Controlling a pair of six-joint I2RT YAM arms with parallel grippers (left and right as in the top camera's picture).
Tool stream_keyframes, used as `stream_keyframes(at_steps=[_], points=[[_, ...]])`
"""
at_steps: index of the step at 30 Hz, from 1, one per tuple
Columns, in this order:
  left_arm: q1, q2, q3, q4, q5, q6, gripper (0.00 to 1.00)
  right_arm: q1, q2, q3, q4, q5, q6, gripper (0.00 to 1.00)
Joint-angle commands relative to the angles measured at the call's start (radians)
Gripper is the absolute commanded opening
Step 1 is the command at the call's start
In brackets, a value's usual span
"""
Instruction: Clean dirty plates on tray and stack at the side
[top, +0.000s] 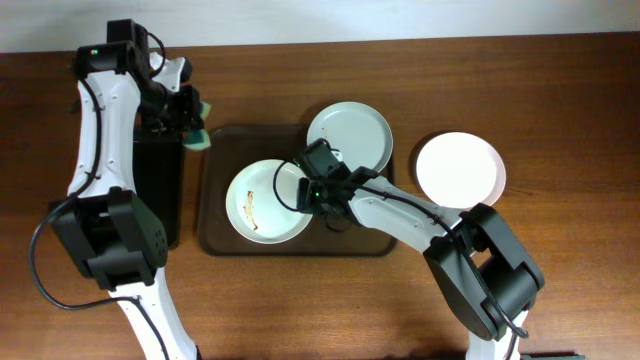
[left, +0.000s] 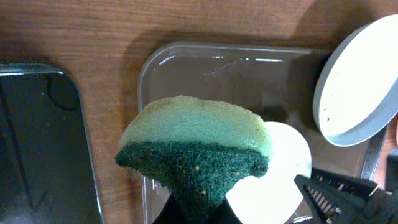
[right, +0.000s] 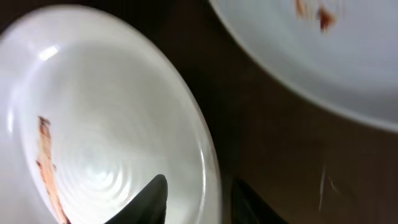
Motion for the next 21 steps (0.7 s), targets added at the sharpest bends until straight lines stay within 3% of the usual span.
stream_keyframes(at_steps=[1, 3, 8, 15, 21], points=[[-0.008, 0.001, -0.006, -0.001, 0.004, -0.006, 0.01, -0.016, 0.043, 0.021, 0.037, 0.039, 0.011, 0.34], [-0.01, 0.001, -0.006, -0.002, 0.005, -0.006, 0.01, -0.025, 0.056, 0.021, 0.039, 0.031, 0.04, 0.33], [-0.033, 0.001, -0.008, -0.024, 0.004, -0.006, 0.01, -0.035, 0.074, 0.021, 0.046, -0.014, 0.044, 0.04], [-0.079, 0.001, -0.112, -0.069, 0.004, -0.006, 0.01, -0.035, 0.074, 0.021, 0.047, -0.028, 0.054, 0.04], [-0.168, 0.001, -0.257, 0.055, 0.0, 0.083, 0.01, -0.035, 0.074, 0.021, 0.047, -0.048, 0.053, 0.04]])
